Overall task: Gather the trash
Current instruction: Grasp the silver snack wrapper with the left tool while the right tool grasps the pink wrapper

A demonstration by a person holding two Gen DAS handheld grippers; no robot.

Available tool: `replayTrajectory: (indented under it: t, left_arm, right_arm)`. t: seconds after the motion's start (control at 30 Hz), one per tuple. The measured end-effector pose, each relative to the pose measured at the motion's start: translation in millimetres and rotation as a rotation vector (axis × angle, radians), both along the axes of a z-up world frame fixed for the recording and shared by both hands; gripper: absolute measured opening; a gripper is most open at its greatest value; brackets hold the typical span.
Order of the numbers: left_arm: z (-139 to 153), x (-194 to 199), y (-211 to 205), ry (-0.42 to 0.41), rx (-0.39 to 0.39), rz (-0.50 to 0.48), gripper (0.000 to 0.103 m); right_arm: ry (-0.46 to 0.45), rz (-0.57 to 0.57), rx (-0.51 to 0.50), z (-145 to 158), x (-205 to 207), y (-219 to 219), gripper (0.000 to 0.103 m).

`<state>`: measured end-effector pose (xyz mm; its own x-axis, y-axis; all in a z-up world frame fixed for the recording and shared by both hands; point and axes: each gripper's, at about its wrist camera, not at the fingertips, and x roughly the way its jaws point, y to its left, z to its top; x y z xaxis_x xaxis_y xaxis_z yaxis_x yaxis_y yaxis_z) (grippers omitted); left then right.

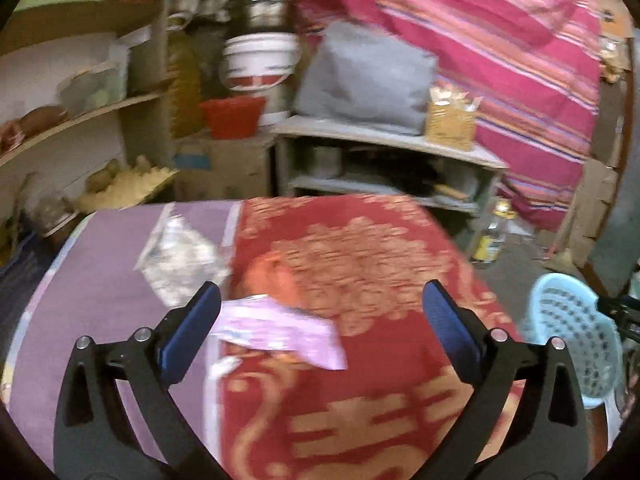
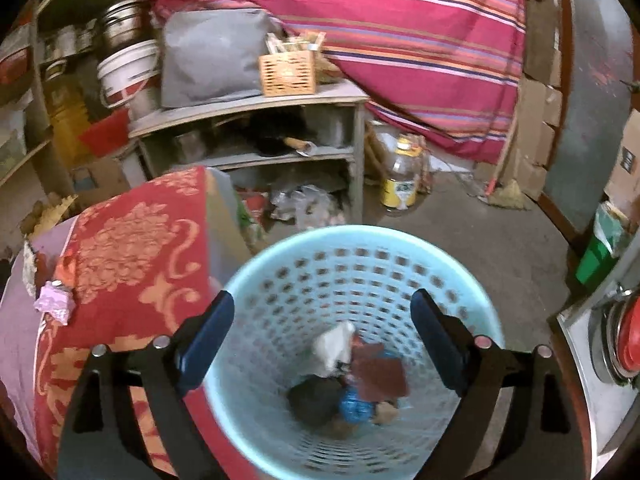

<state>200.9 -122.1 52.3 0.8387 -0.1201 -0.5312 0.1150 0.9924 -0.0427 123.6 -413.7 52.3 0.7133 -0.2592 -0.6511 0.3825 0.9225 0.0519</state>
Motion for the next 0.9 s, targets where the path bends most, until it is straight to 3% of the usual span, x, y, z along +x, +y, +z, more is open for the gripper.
replayTrajectory:
  t: [0.3, 0.63, 0.77, 0.87, 0.9]
  left_arm:
    - [-31.6, 43.9, 70.2, 0.108, 0.005, 0.106, 0.097]
    - [-75.2, 89.4, 85.0, 0.201, 0.094, 0.140, 0.097]
    - [-81.3, 102.3, 87.8, 0.202, 0.135, 0.156, 0.088]
    - [-83.2, 108.3, 90.5, 0.206, 0.151, 0.151, 0.074]
    - [-83.4, 109.3, 92.0, 0.208, 0.144, 0.151, 0.065]
  right_arm:
    - [0.037, 0.129, -0.005, -12.8, 53.1, 86.1, 0.088]
    - [0.093, 0.204, 0.022, -33.9, 103.9, 130.9, 0.088]
    - [0.117, 0.217, 0.043, -43.5, 114.3, 136.9, 0.088]
    - [0.145, 0.234, -0.003, -50.5, 121.6, 147.8, 0.088]
    - [0.149, 0.233, -0.011, -51.6, 123.7, 149.5, 0.088]
